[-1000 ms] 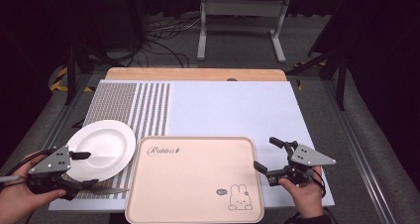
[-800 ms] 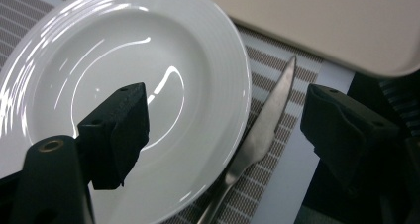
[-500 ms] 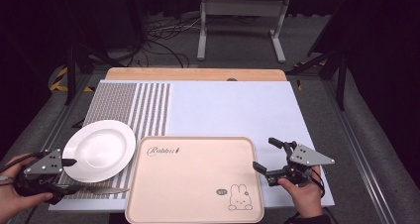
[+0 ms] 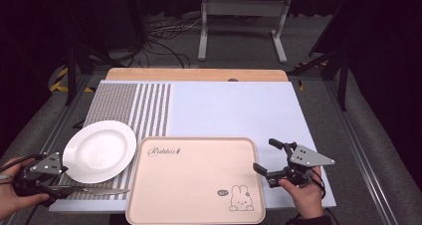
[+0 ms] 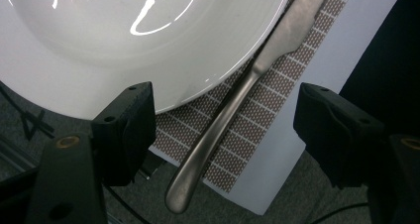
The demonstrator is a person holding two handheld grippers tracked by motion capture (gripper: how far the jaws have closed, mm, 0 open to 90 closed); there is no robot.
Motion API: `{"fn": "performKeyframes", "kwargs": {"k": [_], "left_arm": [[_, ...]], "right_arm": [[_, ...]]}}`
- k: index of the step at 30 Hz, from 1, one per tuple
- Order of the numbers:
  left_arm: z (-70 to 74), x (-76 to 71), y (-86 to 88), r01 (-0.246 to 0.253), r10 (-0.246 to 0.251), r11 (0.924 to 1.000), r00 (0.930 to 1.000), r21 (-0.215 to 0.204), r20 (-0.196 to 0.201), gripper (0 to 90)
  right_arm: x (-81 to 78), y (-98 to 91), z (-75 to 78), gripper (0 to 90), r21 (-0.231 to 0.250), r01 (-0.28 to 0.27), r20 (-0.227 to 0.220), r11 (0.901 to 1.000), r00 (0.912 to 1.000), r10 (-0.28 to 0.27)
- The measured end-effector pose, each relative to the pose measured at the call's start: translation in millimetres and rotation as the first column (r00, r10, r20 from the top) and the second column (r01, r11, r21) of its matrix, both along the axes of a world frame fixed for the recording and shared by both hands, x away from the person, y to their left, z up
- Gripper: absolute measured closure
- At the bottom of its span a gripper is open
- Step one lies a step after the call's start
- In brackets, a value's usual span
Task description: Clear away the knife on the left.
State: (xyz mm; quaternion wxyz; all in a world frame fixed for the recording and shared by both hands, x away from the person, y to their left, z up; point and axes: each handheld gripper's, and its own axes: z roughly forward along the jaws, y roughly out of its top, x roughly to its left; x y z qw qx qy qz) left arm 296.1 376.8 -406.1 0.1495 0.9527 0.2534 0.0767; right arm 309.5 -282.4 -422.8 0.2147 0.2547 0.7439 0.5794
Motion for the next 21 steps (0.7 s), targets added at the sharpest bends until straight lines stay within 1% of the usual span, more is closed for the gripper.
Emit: {"fn": "performKeyframes", "kwargs": {"k": [2, 4, 5, 6, 8, 9, 10, 12, 14, 15, 16, 17, 18, 19, 20, 21], "left_arm": [[-0.6, 1.0, 0.5, -0.001, 0.002, 0.9999, 0.9998, 0.017, -0.018, 29.2], [-2.0, 2.5, 1.2, -0.006, 0.008, 0.9992, 0.9986, 0.04, -0.053, 31.0], [-2.9, 2.9, 1.2, -0.013, 0.016, 0.9989, 0.9978, 0.046, -0.065, 31.8], [-2.9, 2.9, 1.2, -0.013, 0.016, 0.9989, 0.9978, 0.046, -0.065, 31.9], [-5.6, 5.1, 2.4, -0.016, 0.021, 0.9986, 0.9951, 0.051, -0.096, 32.3], [-7.2, 6.5, 2.9, -0.013, 0.019, 0.9982, 0.9945, 0.058, -0.103, 33.9], [-9.2, 7.7, 3.2, -0.007, 0.015, 0.9979, 0.9927, 0.064, -0.12, 35.1], [-12.4, 9.8, 3.5, 0.008, 0.002, 0.9974, 0.9918, 0.071, -0.128, 36.7], [-13.6, 10.3, 3.5, 0.012, -0.003, 0.9975, 0.992, 0.07, -0.126, 36.6], [-16.1, 11.6, 3.4, 0.037, -0.029, 0.9971, 0.9929, 0.067, -0.116, 36.6], [-18.4, 12.9, 3.6, 0.068, -0.061, 0.9962, 0.9901, 0.054, -0.127, 37.4], [-18.4, 12.9, 3.6, 0.068, -0.061, 0.9962, 0.9901, 0.054, -0.127, 40.3], [-19.5, 13.6, 3.8, 0.094, -0.087, 0.994, 0.988, 0.055, -0.128, 41.4], [-20.5, 13.4, 3.7, 0.106, -0.098, 0.9922, 0.9881, 0.066, -0.119, 41.4], [-21.6, 13.8, 3.8, 0.132, -0.123, 0.9886, 0.9858, 0.073, -0.114, 42.0], [-22.6, 13.5, 3.8, 0.142, -0.134, 0.9869, 0.9852, 0.075, -0.107, 42.9]], "right_arm": [[-0.1, 0.2, 0.0, 3.8, -0.001, -0.001, 0.0, 1.0, 1.0, 0.001], [-0.4, 0.4, 0.0, 3.8, -0.003, -0.003, 0.0, 1.0, 1.0, 0.003], [-0.4, 0.3, -0.1, 3.8, -0.003, -0.004, 0.001, 1.0, 1.0, 0.004], [-0.4, 0.3, -0.1, 3.8, -0.003, -0.004, 0.001, 1.0, 1.0, 0.004], [-0.5, 0.1, -0.2, 3.8, -0.002, -0.004, 0.0, 1.0, 1.0, 0.004], [-0.4, 0.1, -0.2, 3.8, -0.001, -0.005, 0.0, 1.0, 1.0, 0.005], [-0.3, 0.3, -0.3, 3.7, -0.002, -0.006, 0.001, 1.0, 1.0, 0.006], [-0.4, 0.6, -0.5, 3.7, -0.003, -0.008, 0.001, 1.0, 1.0, 0.008], [-0.4, 0.7, -0.6, 3.7, -0.003, -0.01, 0.001, 0.9999, 1.0, 0.01], [-0.4, 0.8, -0.6, 3.7, -0.003, -0.01, 0.001, 0.9999, 0.9999, 0.01], [-0.5, 1.0, -0.9, 3.6, -0.004, -0.011, 0.001, 0.9999, 0.9999, 0.011], [-0.5, 1.0, -0.9, 3.6, -0.004, -0.011, 0.001, 0.9999, 0.9999, 0.011], [-0.4, 1.0, -1.2, 3.6, -0.004, -0.012, 0.001, 0.9999, 0.9999, 0.012], [-0.4, 1.0, -1.2, 3.6, -0.004, -0.012, 0.001, 0.9999, 0.9999, 0.012], [-0.4, 1.1, -1.2, 3.6, -0.005, -0.013, 0.001, 0.9999, 0.9999, 0.013], [-0.5, 1.2, -1.2, 3.6, -0.005, -0.014, 0.002, 0.9999, 0.9999, 0.014]]}}
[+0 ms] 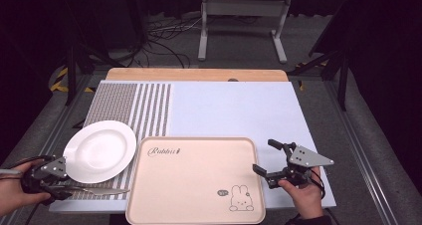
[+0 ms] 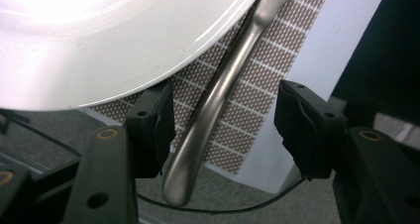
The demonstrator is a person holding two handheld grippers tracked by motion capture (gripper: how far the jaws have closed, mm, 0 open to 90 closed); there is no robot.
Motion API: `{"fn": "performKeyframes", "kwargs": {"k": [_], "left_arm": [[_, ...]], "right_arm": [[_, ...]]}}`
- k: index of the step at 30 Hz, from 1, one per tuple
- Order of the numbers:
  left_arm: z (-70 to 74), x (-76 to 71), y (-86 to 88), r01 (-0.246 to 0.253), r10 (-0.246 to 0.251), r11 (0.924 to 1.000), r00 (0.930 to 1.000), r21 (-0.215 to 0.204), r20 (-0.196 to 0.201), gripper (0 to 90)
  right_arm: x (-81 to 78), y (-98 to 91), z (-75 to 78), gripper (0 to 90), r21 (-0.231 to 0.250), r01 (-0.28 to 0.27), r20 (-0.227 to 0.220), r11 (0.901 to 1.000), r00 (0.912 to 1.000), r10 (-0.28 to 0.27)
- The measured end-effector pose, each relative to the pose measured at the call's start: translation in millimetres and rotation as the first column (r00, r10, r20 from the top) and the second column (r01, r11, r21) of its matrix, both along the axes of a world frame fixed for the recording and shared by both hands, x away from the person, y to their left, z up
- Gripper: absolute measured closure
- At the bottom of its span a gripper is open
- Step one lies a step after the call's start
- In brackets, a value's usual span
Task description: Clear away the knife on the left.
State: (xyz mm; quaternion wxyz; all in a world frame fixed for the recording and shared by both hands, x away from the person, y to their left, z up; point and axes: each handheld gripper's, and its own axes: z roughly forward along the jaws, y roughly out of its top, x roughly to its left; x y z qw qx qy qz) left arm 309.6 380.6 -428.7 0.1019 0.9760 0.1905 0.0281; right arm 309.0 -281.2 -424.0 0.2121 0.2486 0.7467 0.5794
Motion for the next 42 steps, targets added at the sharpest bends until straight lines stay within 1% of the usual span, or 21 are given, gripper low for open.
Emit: {"fn": "performKeyframes", "kwargs": {"k": [3, 6, 9, 12, 15, 16, 18, 19, 20, 23, 24, 26, 27, 28, 30, 31, 32, 35, 36, 41, 42], "left_arm": [[-2.8, -0.8, 0.0, 0.056, -0.056, 0.9984, 0.9983, -0.004, 0.015, 46.7], [-4.8, -2.7, -2.3, 0.11, -0.11, 0.9939, 0.9932, -0.005, 0.037, 51.1], [-5.7, -2.3, -5.6, 0.157, -0.158, 0.9874, 0.9864, 0.012, 0.045, 56.3], [-8.7, -1.0, -8.2, 0.187, -0.187, 0.9823, 0.9815, 0.005, 0.039, 59.3], [-10.0, 0.0, -9.5, 0.206, -0.206, 0.9786, 0.9778, 0.002, 0.041, 61.0], [-9.8, 0.3, -9.9, 0.218, -0.218, 0.976, 0.9749, -0.003, 0.047, 63.9], [-9.9, 1.1, -11.8, 0.235, -0.235, 0.972, 0.9709, 0.009, 0.045, 66.5], [-9.5, 2.1, -12.8, 0.246, -0.247, 0.9691, 0.9682, 0.019, 0.041, 67.4], [-9.5, 2.6, -14.1, 0.248, -0.249, 0.9685, 0.9679, 0.019, 0.033, 68.4], [-8.2, 4.2, -18.2, 0.283, -0.284, 0.958, 0.9586, 0.048, 0.019, 70.2], [-8.2, 4.2, -18.2, 0.283, -0.284, 0.958, 0.9586, 0.048, 0.019, 70.6], [-7.9, 6.0, -20.2, 0.301, -0.302, 0.9517, 0.9533, 0.061, 0.007, 71.4], [-7.7, 6.5, -20.3, 0.299, -0.3, 0.9518, 0.9541, 0.068, -0.001, 72.3], [-7.7, 8.4, -20.5, 0.312, -0.312, 0.9479, 0.95, 0.065, -0.008, 72.6], [-7.7, 10.3, -20.6, 0.314, -0.314, 0.947, 0.9494, 0.067, -0.017, 75.1], [-7.5, 10.9, -21.3, 0.32, -0.319, 0.9446, 0.9474, 0.073, -0.023, 75.5], [-7.3, 11.5, -22.2, 0.333, -0.332, 0.9393, 0.9429, 0.082, -0.02, 75.9], [-6.8, 12.6, -26.3, 0.351, -0.349, 0.93, 0.9363, 0.109, -0.035, 78.6], [-6.3, 13.0, -27.9, 0.36, -0.358, 0.9245, 0.9329, 0.126, -0.038, 79.1], [-6.3, 13.3, -30.1, 0.376, -0.373, 0.9163, 0.9267, 0.139, -0.043, 79.4], [-6.4, 12.9, -30.1, 0.373, -0.371, 0.9172, 0.9277, 0.14, -0.043, 79.4]], "right_arm": [[0.0, 0.0, -0.2, 3.5, -0.001, -0.001, -0.001, 1.0, 1.0, 0.001], [-0.1, 0.5, -0.4, 3.5, -0.002, -0.004, -0.002, 1.0, 1.0, 0.004], [0.0, 0.8, -0.4, 3.5, -0.006, -0.006, -0.002, 1.0, 1.0, 0.006], [-0.2, 1.4, -0.7, 3.5, -0.007, -0.014, -0.002, 0.9999, 0.9999, 0.014], [-0.3, 1.6, -0.7, 3.5, -0.009, -0.016, -0.002, 0.9998, 0.9999, 0.016], [-0.3, 1.6, -0.7, 3.5, -0.009, -0.017, -0.002, 0.9998, 0.9999, 0.017], [-0.3, 1.9, -1.1, 3.5, -0.009, -0.018, -0.005, 0.9998, 0.9998, 0.018], [-0.3, 2.3, -1.7, 3.5, -0.01, -0.018, -0.006, 0.9998, 0.9998, 0.018], [-0.1, 2.9, -2.3, 3.5, -0.012, -0.019, -0.008, 0.9997, 0.9998, 0.019], [0.0, 5.0, -3.5, 3.5, -0.019, -0.027, -0.01, 0.9995, 0.9996, 0.027], [0.0, 5.0, -3.5, 3.5, -0.019, -0.027, -0.01, 0.9995, 0.9996, 0.027], [-0.3, 5.5, -3.6, 3.5, -0.021, -0.032, -0.009, 0.9993, 0.9995, 0.031], [-0.3, 5.4, -3.6, 3.5, -0.021, -0.031, -0.009, 0.9993, 0.9995, 0.031], [-0.3, 5.3, -3.5, 3.5, -0.02, -0.032, -0.009, 0.9993, 0.9995, 0.031], [-0.2, 5.3, -3.6, 3.5, -0.019, -0.032, -0.01, 0.9993, 0.9994, 0.032], [-0.3, 5.4, -3.7, 3.5, -0.02, -0.033, -0.011, 0.9992, 0.9994, 0.033], [-0.3, 5.5, -3.9, 3.5, -0.021, -0.035, -0.011, 0.9992, 0.9993, 0.035], [-0.8, 5.7, -3.8, 3.5, -0.019, -0.039, -0.011, 0.9991, 0.9992, 0.039], [-0.8, 5.7, -3.7, 3.5, -0.019, -0.04, -0.011, 0.999, 0.9992, 0.039], [-0.8, 5.4, -4.0, 3.5, -0.016, -0.043, -0.013, 0.9989, 0.999, 0.043], [-0.7, 5.4, -4.0, 3.5, -0.016, -0.044, -0.013, 0.9989, 0.999, 0.043]]}}
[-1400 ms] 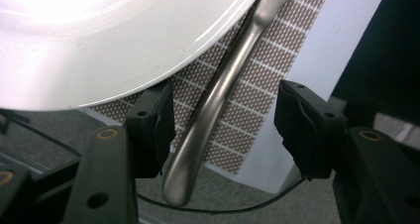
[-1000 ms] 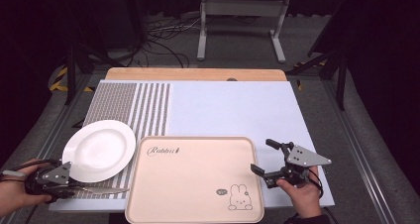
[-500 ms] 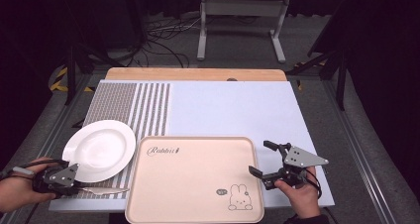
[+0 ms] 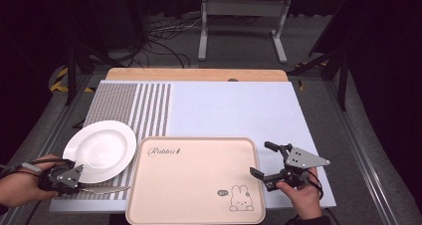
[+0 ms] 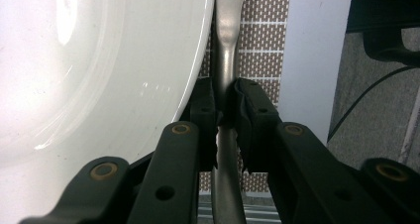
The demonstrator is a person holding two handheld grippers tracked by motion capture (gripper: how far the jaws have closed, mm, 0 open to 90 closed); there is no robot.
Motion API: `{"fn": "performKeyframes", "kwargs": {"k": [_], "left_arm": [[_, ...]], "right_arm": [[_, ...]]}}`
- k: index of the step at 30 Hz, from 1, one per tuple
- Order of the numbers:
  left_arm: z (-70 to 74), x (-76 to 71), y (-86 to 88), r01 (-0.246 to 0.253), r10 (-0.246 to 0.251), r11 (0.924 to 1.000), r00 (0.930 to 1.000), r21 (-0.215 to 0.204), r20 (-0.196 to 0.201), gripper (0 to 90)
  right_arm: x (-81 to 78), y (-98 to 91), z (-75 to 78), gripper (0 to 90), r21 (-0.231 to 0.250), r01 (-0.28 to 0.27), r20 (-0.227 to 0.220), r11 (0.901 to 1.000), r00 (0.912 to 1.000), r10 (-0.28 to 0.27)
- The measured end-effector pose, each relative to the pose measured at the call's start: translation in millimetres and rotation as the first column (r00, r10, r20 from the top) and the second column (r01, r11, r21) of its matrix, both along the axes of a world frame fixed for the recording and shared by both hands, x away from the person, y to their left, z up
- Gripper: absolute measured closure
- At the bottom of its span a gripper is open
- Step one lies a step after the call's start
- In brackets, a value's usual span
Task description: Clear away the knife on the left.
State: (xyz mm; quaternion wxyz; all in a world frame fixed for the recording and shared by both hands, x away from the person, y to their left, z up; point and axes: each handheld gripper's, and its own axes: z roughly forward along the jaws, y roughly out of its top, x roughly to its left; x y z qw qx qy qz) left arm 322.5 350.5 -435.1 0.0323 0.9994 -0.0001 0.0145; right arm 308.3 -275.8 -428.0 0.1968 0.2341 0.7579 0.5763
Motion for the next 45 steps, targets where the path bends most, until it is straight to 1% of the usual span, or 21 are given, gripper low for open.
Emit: {"fn": "performKeyframes", "kwargs": {"k": [5, 9, 10, 15, 17, 18, 19, 22, 24, 26, 31, 32, 36, 37, 38, 40, 41, 42, 43, 44, 45], "left_arm": [[0.6, -0.9, -1.7, 0.008, -0.008, 0.9999, 0.9999, 0.014, 0.007, 79.5], [0.6, -1.7, -1.1, 0.004, -0.004, 1.0, 0.9999, 0.009, 0.01, 79.5], [0.9, -2.4, -0.8, -0.008, 0.008, 0.9999, 0.9999, 0.013, 0.009, 79.5], [2.5, -4.0, 1.9, -0.008, 0.008, 0.9998, 1.0, 0.016, -0.005, 79.5], [5.6, -4.8, 6.1, -0.016, 0.016, 0.9999, 0.9999, 0.001, 0.004, 79.5], [5.9, -5.8, 7.5, -0.027, 0.027, 0.9995, 0.9996, -0.014, -0.002, 79.5], [6.5, -6.5, 8.1, -0.029, 0.029, 0.9994, 0.9996, -0.016, 0.0, 79.5], [8.4, -8.1, 7.8, -0.034, 0.034, 0.9991, 0.9994, -0.026, -0.003, 79.5], [11.9, -8.4, 7.0, -0.029, 0.03, 0.9988, 0.9995, -0.04, 0.005, 79.5], [17.0, -8.6, 6.0, -0.042, 0.043, 0.997, 0.999, -0.065, 0.009, 79.5], [28.3, -7.5, 0.9, -0.069, 0.068, 0.993, 0.9976, -0.096, -0.016, 79.5], [31.3, -6.5, -1.1, -0.072, 0.071, 0.9915, 0.9974, -0.108, -0.013, 79.5], [40.2, -3.5, -8.3, -0.118, 0.117, 0.9821, 0.9931, -0.147, -0.013, 79.5], [42.1, -3.1, -10.4, -0.149, 0.149, 0.9751, 0.9888, -0.164, -0.014, 79.5], [44.1, -1.4, -13.3, -0.172, 0.169, 0.969, 0.9851, -0.177, -0.032, 79.6], [46.5, 1.4, -17.9, -0.207, 0.201, 0.9568, 0.9784, -0.204, -0.049, 79.6], [48.4, 2.7, -20.8, -0.231, 0.222, 0.9491, 0.9727, -0.214, -0.067, 79.6], [49.4, 3.6, -22.4, -0.24, 0.23, 0.9442, 0.9707, -0.226, -0.07, 79.6], [50.9, 4.6, -24.4, -0.255, 0.242, 0.9391, 0.9668, -0.231, -0.082, 79.6], [50.9, 4.6, -24.4, -0.255, 0.242, 0.9391, 0.9668, -0.231, -0.082, 79.6], [54.4, 6.5, -28.8, -0.29, 0.275, 0.9254, 0.9567, -0.244, -0.097, 79.6]], "right_arm": [[-0.2, 0.4, 0.1, 3.5, -0.005, -0.003, 0.001, 1.0, 1.0, 0.003], [-0.1, 0.2, 0.0, 3.5, -0.005, 0.0, 0.0, 1.0, 1.0, 0.0], [0.0, 0.2, 0.0, 3.4, -0.004, 0.0, -0.001, 1.0, 1.0, 0.0], [0.1, 0.7, -0.3, 3.4, -0.005, 0.001, -0.003, 1.0, 1.0, -0.001], [0.2, 1.0, -0.6, 3.4, -0.01, -0.002, -0.005, 1.0, 1.0, 0.002], [0.4, 1.1, -0.9, 3.3, -0.014, -0.003, -0.004, 0.9999, 1.0, 0.003], [0.5, 1.2, -1.1, 3.4, -0.016, -0.003, -0.005, 0.9999, 1.0, 0.003], [0.8, 1.5, -1.1, 3.4, -0.016, -0.004, -0.005, 0.9999, 1.0, 0.004], [0.5, 1.5, -0.9, 3.3, -0.017, -0.005, -0.004, 0.9998, 1.0, 0.005], [0.3, 1.1, -0.7, 3.3, -0.014, -0.003, -0.003, 0.9999, 1.0, 0.003], [0.4, 1.1, -0.7, 3.4, -0.014, -0.006, -0.005, 0.9999, 1.0, 0.006], [0.4, 1.1, -0.9, 3.4, -0.018, -0.005, -0.005, 0.9998, 1.0, 0.005], [0.3, 0.2, -0.7, 3.4, -0.016, -0.002, -0.005, 0.9999, 1.0, 0.002], [0.2, -0.3, -0.4, 3.3, -0.016, 0.001, -0.005, 0.9999, 1.0, -0.001], [0.4, -0.8, -0.5, 3.4, -0.014, 0.003, -0.004, 0.9999, 1.0, -0.003], [0.7, -1.3, -1.1, 3.4, -0.014, 0.002, -0.009, 0.9999, 1.0, -0.002], [0.8, -1.2, -1.5, 3.3, -0.017, 0.002, -0.01, 0.9999, 1.0, -0.003], [0.8, -1.1, -1.9, 3.4, -0.018, 0.001, -0.011, 0.9998, 0.9999, -0.002], [0.8, -1.1, -2.0, 3.4, -0.019, 0.001, -0.012, 0.9998, 0.9999, -0.001], [0.8, -1.2, -2.0, 3.4, -0.019, 0.001, -0.012, 0.9998, 0.9999, -0.001], [0.8, -1.8, -1.8, 3.4, -0.021, 0.003, -0.012, 0.9998, 0.9999, -0.003]]}}
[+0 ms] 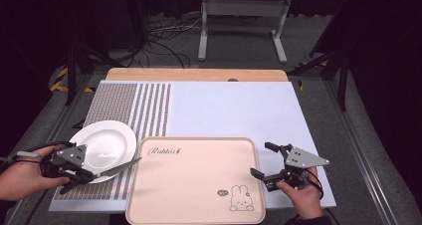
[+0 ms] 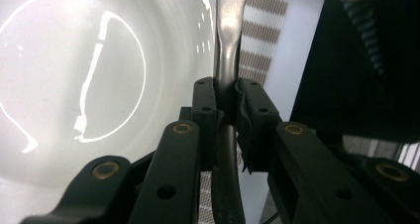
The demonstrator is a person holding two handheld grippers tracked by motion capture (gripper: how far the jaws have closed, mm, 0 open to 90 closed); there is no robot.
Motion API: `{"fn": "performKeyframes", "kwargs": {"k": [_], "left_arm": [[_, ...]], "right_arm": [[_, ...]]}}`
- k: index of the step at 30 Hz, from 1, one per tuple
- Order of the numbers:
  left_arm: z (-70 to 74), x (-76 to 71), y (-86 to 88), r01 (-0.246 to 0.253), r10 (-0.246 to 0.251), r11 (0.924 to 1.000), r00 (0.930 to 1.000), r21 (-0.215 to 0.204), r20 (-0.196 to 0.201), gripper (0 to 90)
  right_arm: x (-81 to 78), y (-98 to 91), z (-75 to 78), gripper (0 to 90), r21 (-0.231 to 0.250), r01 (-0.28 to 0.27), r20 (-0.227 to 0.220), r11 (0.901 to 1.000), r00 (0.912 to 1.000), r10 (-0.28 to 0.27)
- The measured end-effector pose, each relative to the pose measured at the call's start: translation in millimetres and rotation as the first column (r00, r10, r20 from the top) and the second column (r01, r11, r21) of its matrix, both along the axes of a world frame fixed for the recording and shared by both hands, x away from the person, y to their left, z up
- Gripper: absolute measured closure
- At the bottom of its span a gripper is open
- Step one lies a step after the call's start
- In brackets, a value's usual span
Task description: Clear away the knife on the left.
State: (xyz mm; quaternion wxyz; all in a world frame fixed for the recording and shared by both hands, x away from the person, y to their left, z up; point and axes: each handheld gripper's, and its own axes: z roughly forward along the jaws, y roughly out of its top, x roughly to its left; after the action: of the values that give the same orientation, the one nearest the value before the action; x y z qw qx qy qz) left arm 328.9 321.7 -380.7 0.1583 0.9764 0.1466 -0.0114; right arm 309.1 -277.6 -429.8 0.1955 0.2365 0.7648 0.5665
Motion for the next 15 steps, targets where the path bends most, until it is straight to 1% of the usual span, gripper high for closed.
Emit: {"fn": "performKeyframes", "kwargs": {"k": [1, 2, 3, 5, 6, 7, 9, 11, 12, 13, 15], "left_arm": [[0.0, 0.0, 0.0, 0.0, 0.0, 1.0, 1.0, 0.0, 0.0, 79.5], [1.8, 0.5, -2.0, -0.014, 0.014, 0.9999, 0.9999, -0.001, -0.007, 79.6], [4.3, 1.5, -5.3, -0.042, 0.041, 0.9991, 0.999, -0.01, -0.017, 79.6], [6.7, 2.6, -9.3, -0.086, 0.086, 0.9962, 0.996, -0.013, -0.027, 79.6], [6.7, 2.6, -9.3, -0.086, 0.086, 0.9962, 0.996, -0.013, -0.027, 79.6], [7.7, 3.8, -11.1, -0.101, 0.1, 0.9948, 0.9943, -0.016, -0.036, 79.6], [9.8, 5.4, -14.0, -0.135, 0.133, 0.9903, 0.9898, -0.033, -0.051, 79.6], [13.0, 6.0, -18.0, -0.158, 0.155, 0.9853, 0.9862, -0.064, -0.06, 79.6], [13.0, 6.0, -18.0, -0.158, 0.155, 0.9853, 0.9862, -0.064, -0.06, 79.6], [16.6, 5.5, -23.3, -0.177, 0.171, 0.9802, 0.9827, -0.089, -0.07, 79.6], [18.6, 5.6, -27.3, -0.196, 0.188, 0.9762, 0.9788, -0.094, -0.08, 79.5]], "right_arm": [[0.0, 0.0, 0.0, 3.4, 0.0, 0.0, 0.0, 1.0, 1.0, 0.0], [0.0, -0.7, 0.3, 3.4, 0.003, 0.002, 0.001, 1.0, 1.0, -0.002], [0.1, -0.9, 0.3, 3.4, 0.006, 0.001, 0.003, 1.0, 1.0, -0.001], [0.0, -1.4, 0.1, 3.4, 0.003, 0.002, 0.003, 1.0, 1.0, -0.002], [0.0, -1.4, 0.1, 3.4, 0.003, 0.002, 0.003, 1.0, 1.0, -0.002], [0.0, -1.5, 0.1, 3.4, -0.001, 0.003, 0.004, 1.0, 1.0, -0.003], [0.1, -1.8, 0.1, 3.4, -0.003, 0.004, 0.003, 1.0, 1.0, -0.004], [0.1, -2.1, 0.5, 3.4, -0.001, 0.005, 0.005, 1.0, 1.0, -0.005], [-0.1, -2.2, 0.7, 3.3, 0.0, 0.005, 0.005, 1.0, 1.0, -0.005], [-0.3, -2.2, 0.8, 3.4, 0.002, 0.005, 0.005, 1.0, 1.0, -0.005], [-0.3, -2.3, 0.8, 3.4, 0.001, 0.006, 0.005, 1.0, 1.0, -0.006]]}}
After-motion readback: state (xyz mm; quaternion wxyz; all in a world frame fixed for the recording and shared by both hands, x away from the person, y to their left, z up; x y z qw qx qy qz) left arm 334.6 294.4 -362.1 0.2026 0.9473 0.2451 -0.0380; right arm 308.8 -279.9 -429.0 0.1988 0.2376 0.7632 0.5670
